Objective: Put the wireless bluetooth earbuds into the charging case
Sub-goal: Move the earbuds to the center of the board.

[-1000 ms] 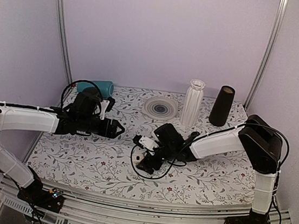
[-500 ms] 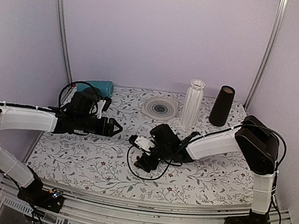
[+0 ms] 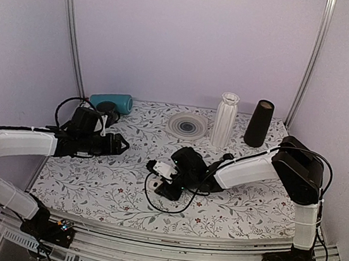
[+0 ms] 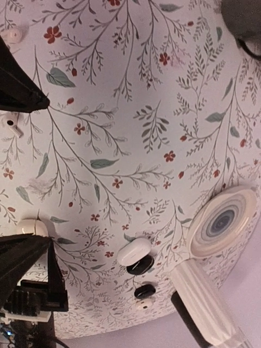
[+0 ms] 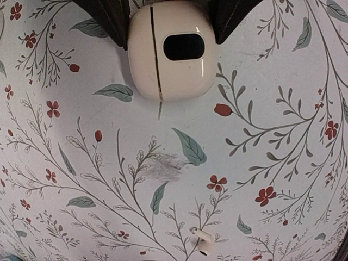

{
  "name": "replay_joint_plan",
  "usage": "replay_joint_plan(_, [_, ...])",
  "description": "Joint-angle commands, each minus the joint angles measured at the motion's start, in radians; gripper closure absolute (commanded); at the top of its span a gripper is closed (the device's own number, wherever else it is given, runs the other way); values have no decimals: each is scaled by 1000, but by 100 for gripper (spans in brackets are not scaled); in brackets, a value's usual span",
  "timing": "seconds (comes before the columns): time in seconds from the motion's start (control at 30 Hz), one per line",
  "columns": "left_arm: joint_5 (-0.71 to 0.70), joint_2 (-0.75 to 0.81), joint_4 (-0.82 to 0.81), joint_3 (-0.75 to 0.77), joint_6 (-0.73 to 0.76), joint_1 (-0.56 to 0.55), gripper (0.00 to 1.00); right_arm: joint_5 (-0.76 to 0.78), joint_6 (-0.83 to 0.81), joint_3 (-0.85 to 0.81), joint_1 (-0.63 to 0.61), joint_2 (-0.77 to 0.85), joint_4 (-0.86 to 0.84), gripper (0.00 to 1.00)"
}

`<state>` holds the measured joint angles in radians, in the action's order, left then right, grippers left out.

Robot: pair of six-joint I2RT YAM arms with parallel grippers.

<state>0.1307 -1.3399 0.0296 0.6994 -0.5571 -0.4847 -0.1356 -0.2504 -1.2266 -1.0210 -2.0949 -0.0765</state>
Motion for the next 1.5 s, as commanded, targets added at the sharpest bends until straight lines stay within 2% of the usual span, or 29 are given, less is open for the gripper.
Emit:
replay_joint_plan(0.0, [-118,78,58,-90,-105,67,22,0,21,7,-5,-4,-35,54])
replay_joint_plan(0.2, [-75,165,-66,-253,-178,156,17,-16,41,39,-5,14,-61,65])
replay_joint_plan(0.47, [-76,192,-149,-337,-220,237,16,-13,46,48,-4,21,-67,59])
replay_joint_plan(0.57, [-12,155,-225,-366,-217,282,16,-13,48,48,-5,22,-67,59])
replay_joint_plan(0.73, [30,87,-331,-403,-216,290,16,-10,51,48,-5,23,-66,59])
replay_joint_plan(1.13, [124,-57,-594,-475,-236,292,16,-1,41,43,-5,22,-66,31])
replay_joint_plan(1.47, [192,-176,-690,-482,-326,230,18,14,21,26,-5,0,-62,28])
